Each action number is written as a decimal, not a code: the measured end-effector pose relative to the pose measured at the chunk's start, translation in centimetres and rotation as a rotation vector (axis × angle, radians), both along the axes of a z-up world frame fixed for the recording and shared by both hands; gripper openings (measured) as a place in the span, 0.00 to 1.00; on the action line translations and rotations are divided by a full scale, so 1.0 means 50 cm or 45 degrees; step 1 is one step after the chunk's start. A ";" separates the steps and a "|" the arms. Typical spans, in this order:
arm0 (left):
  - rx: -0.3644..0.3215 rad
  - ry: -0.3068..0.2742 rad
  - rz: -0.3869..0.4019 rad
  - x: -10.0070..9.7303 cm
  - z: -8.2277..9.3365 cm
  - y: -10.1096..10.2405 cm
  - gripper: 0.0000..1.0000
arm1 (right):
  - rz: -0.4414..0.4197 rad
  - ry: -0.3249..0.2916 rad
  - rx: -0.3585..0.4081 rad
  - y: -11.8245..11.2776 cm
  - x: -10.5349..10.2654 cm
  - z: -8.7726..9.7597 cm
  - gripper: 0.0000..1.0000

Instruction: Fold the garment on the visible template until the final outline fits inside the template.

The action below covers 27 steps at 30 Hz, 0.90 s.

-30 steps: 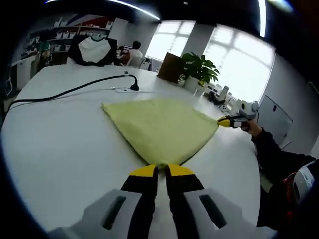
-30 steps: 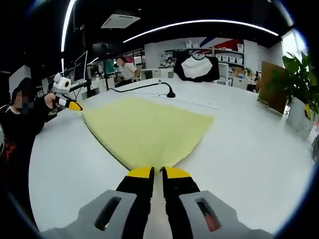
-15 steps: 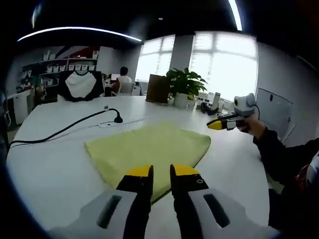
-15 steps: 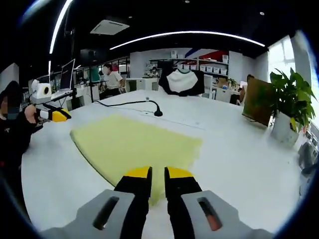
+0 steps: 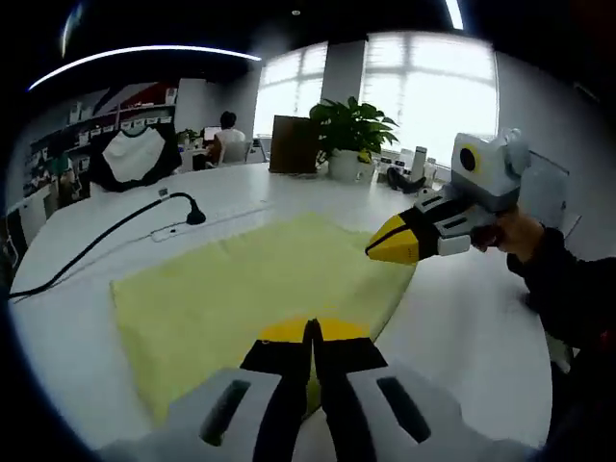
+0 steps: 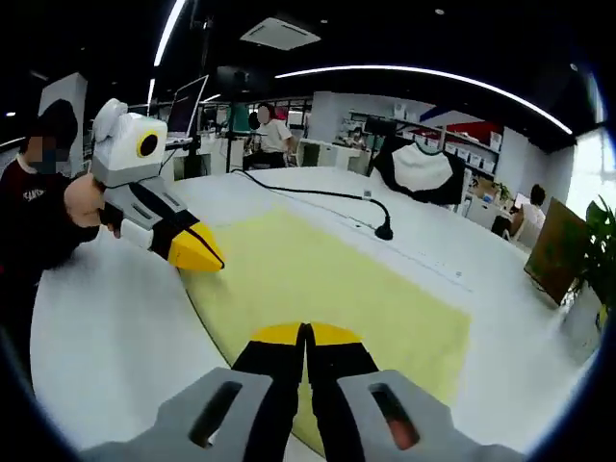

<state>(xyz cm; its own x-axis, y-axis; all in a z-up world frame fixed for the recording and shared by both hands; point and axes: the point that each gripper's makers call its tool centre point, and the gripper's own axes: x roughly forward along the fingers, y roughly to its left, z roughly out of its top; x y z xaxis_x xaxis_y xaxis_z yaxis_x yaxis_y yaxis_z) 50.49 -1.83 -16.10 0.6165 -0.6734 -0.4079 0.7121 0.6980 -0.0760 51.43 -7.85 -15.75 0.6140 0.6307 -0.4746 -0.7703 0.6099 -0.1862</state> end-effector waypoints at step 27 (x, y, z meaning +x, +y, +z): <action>0.237 -0.153 -0.062 0.003 -0.064 -0.061 0.00 | 0.060 -0.122 0.022 0.037 0.012 -0.076 0.00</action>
